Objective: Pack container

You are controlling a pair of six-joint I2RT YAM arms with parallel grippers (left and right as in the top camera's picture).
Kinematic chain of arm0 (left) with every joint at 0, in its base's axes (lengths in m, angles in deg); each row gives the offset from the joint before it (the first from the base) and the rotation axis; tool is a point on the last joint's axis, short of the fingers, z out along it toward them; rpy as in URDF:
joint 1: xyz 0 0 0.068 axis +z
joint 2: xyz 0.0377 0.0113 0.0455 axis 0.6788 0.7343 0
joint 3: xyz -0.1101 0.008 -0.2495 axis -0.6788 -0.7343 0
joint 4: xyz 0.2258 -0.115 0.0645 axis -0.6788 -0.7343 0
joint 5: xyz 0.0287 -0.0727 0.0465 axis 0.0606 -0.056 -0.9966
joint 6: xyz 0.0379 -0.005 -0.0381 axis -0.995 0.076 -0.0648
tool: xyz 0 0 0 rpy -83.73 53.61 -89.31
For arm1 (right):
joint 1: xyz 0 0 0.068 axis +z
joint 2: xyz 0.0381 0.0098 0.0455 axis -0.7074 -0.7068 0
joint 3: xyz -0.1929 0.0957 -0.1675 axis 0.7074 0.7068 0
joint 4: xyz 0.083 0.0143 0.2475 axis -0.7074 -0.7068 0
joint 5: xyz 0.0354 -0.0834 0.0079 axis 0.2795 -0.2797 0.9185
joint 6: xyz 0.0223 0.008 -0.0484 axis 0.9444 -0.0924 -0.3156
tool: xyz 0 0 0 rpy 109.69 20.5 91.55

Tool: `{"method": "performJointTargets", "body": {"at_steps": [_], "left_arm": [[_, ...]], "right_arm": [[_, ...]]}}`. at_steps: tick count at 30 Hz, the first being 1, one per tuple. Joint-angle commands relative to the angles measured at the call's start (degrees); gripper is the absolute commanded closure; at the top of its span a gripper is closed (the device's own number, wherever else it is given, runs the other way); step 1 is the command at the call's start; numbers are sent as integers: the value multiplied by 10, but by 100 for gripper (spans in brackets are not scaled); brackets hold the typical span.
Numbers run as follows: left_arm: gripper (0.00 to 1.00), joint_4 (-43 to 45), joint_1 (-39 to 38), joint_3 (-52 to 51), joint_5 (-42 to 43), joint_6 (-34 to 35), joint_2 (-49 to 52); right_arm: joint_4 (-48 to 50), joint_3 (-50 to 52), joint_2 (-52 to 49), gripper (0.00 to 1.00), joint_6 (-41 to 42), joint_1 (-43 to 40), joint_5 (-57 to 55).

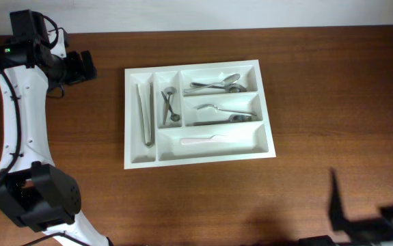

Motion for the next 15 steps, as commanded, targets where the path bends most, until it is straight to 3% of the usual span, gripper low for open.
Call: {"method": "performJointTargets", "body": {"at_steps": [1,8,15], "left_arm": [[1,0,1,7,2,6,-14],[1,0,1,7,2,6,-14],[1,0,1,7,2,6,-14]], "right_arm": [[43,158,43,1,48,-4,1],[172,359,80,1,133,-4,-46],[257,486,112,1,207,-4,-84]]}}
